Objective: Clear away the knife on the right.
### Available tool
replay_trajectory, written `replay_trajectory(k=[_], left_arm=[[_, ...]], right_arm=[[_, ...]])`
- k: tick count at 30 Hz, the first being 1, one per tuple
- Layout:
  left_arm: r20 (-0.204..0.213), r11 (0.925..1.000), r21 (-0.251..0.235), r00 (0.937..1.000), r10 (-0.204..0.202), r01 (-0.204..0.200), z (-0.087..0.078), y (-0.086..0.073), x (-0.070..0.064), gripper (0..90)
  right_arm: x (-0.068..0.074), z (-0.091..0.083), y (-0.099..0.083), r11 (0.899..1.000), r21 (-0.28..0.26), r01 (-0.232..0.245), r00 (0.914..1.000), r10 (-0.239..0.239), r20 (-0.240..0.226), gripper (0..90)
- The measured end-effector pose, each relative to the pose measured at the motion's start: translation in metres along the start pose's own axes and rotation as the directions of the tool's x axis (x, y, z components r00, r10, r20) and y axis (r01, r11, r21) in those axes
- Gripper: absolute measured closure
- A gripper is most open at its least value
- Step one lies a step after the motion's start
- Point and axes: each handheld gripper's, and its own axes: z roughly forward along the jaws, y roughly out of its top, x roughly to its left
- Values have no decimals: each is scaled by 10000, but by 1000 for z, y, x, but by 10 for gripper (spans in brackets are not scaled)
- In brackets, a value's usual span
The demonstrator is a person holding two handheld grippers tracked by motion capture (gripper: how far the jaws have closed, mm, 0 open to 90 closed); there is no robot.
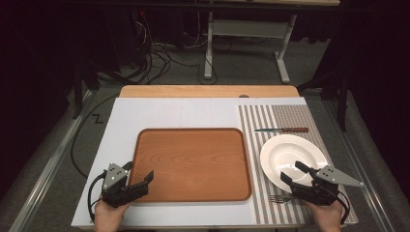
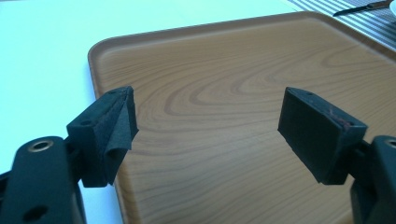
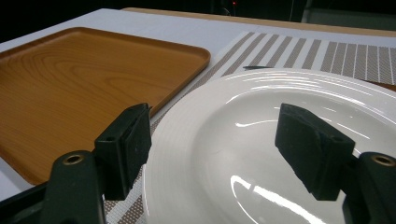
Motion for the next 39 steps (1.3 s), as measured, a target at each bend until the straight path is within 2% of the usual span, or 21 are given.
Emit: replay_trajectory(k=[17, 20, 23, 27, 32, 39], left_arm=[[19, 10000, 40, 10000, -34, 34, 0, 0, 0, 204], [22, 10000, 63, 10000, -59, 59, 0, -1, 1, 203], [10, 10000, 57, 10000, -52, 52, 0, -1, 1, 203], [-56, 10000, -36, 10000, -61, 61, -1, 0, 1, 204], [-126, 9998, -90, 9998, -153, 152, -3, -1, 2, 205], [-124, 9999, -60, 9998, -150, 149, -3, -1, 3, 205]], right_arm=[[2, 1, 0, 9998, 100, 162, 9999, -162, -25, 273], [2, 0, 0, 9999, 41, -159, 9992, 161, -361, 267], [2, 0, 0, 9999, 49, -134, 9993, 136, -344, 266], [2, 1, 1, 9994, -19, -333, 9984, 332, -466, 261], [1, 1, 4, 9983, -137, -564, 9978, 559, -343, 242], [5, 2, 11, 9993, -150, -330, 9981, 322, -532, 238]])
